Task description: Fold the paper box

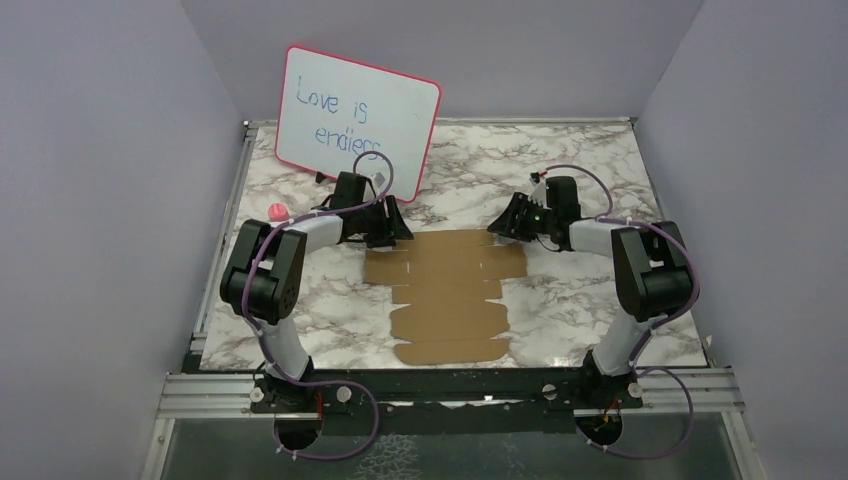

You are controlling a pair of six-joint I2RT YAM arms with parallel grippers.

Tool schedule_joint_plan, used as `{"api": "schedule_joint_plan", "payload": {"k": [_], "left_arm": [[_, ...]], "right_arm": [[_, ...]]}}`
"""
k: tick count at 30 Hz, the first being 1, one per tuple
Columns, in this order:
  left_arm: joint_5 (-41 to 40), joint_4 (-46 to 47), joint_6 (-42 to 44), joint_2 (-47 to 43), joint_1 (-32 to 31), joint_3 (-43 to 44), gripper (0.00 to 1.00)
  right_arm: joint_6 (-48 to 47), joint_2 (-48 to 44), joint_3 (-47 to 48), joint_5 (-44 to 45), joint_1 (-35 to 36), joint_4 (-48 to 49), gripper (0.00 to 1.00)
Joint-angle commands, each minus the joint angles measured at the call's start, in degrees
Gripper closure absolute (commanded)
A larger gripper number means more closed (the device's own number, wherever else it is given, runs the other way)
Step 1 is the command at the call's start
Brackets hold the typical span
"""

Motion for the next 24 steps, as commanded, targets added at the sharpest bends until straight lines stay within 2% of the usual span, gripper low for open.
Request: {"api": "schedule_joint_plan", "payload": {"k": [1, 9, 14, 24], "left_arm": [[-1.1, -0.1, 0.5, -0.6, -0.4, -0.5, 0.4], [-1.5, -0.1, 0.8, 0.4, -0.7, -0.8, 0.4], [-1.6, 0.4, 0.7, 1.0, -0.9, -0.9, 0.4], [-1.5, 1.6, 0.1, 1.8, -1.4, -1.7, 0.4]], "right_arm": [[-0.5, 2.2, 2.3, 1.3, 0.9, -1.6, 0.52], [-0.7, 4.6, 3.5, 1.6, 1.9, -2.8, 0.49], [-0.5, 5.7, 4.4, -1.1, 2.6, -2.9, 0.49], [-0.4, 1.2, 5.2, -4.5, 3.2, -3.7, 0.52]]}}
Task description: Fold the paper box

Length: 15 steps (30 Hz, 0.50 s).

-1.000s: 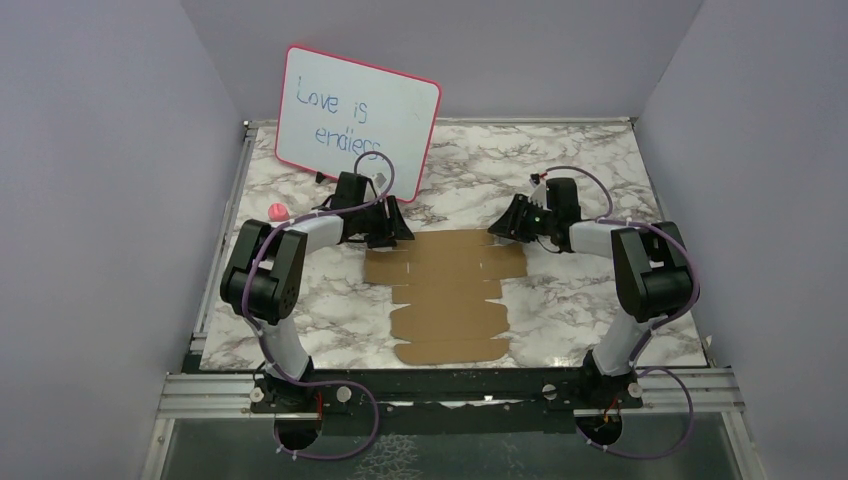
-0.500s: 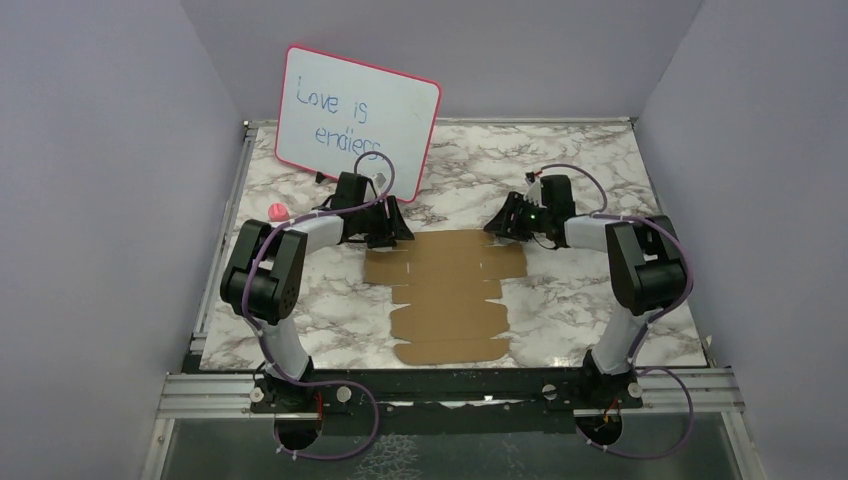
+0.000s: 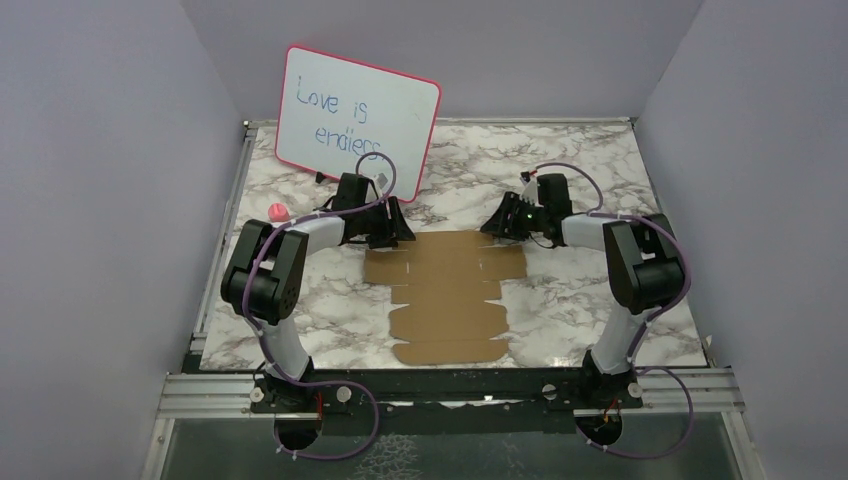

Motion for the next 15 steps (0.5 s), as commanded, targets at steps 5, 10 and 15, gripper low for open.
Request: {"api": "schedule_joint_plan", "payload": {"k": [5, 10, 15], "left_arm": [[-1.3, 0.9, 0.0, 2.0, -0.6, -1.2, 0.4], [-1.3, 1.2, -0.2, 2.1, -0.8, -1.5, 0.4], [-1.1, 1.4, -0.3, 2.2, -0.9, -1.7, 0.4]], "right_arm": [[-1.4, -2.8, 2.5, -3.0, 2.1, -3.6, 0.54], [-2.4, -3.5, 3.6, 0.1, 4.3, -5.5, 0.55], [-4.8, -3.5, 6.4, 5.5, 7.3, -9.3, 0.56]]}}
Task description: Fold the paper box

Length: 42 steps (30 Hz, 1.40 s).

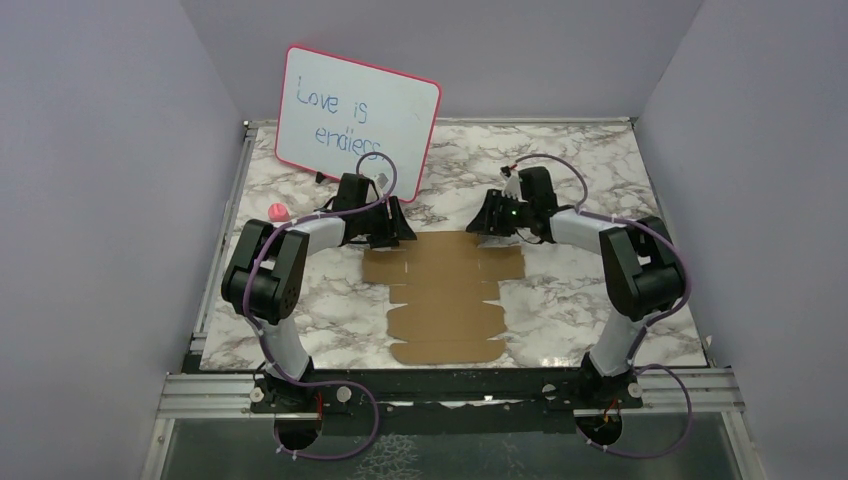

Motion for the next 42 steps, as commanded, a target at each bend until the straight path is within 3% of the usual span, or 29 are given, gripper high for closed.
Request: {"api": "schedule_joint_plan", "payload": {"k": [1, 19, 33, 42], "left_arm": [[-1.1, 0.0, 0.1, 2.0, -0.7, -1.4, 0.4], [-1.2, 0.5, -0.1, 1.5, -0.8, -1.9, 0.4], [-1.6, 0.5, -0.4, 0.8, -1.1, -1.9, 0.39], [-1.5, 0.4, -0.5, -0.7, -1.1, -2.2, 0.37]], "right_arm": [[-3.0, -1.3, 3.3, 5.4, 2.7, -4.9, 0.56], [-9.1, 2.3, 11.2, 26.3, 9.7, -18.0, 0.6], [-11.9, 5.3, 17.1, 40.9, 15.0, -23.9, 0.91], [-11.5, 5.5, 17.1, 42.6, 16.4, -23.9, 0.96]]}}
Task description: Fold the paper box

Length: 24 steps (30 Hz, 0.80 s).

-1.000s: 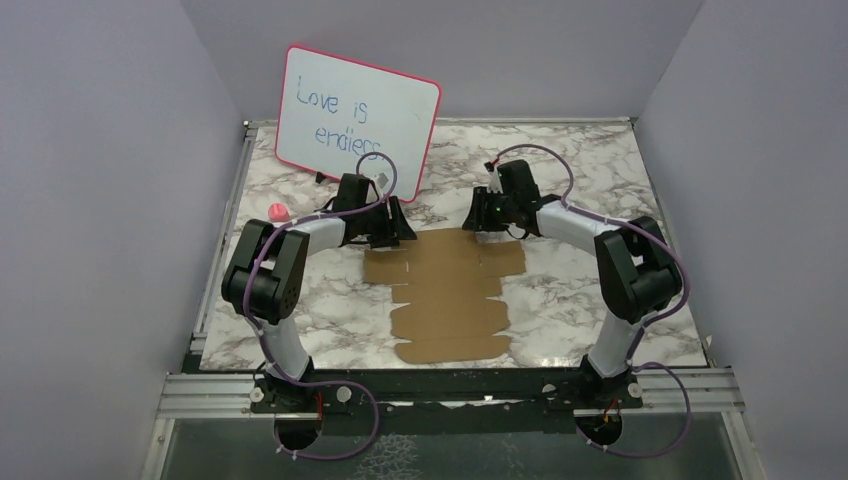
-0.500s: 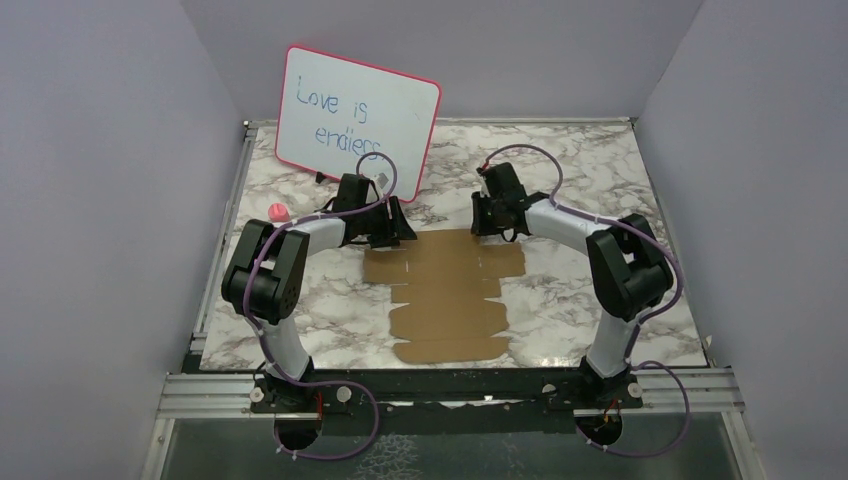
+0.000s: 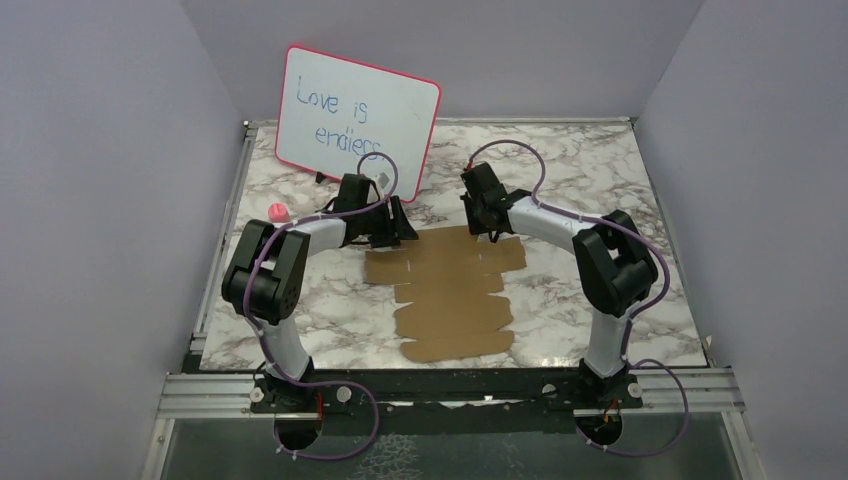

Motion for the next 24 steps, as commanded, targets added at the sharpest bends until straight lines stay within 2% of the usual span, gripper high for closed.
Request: {"api": "schedule_joint_plan", "payload": {"k": [1, 12, 24], "left_arm": [[-1.8, -1.6, 0.3, -1.4, -0.7, -1.6, 0.37], [-5.7, -3.9, 0.5, -8.6, 3.7, -4.6, 0.29], [-1.1, -1.9, -0.9, -5.5, 4.5, -5.0, 0.29]], "right_arm": [[-0.4, -1.1, -0.9, 0.3, 0.6, 0.3, 0.96], [0.5, -5.4, -5.2, -0.4, 0.5, 3.9, 0.96], [3.5, -10.3, -9.7, -3.2, -0.4, 9.7, 0.96]]}}
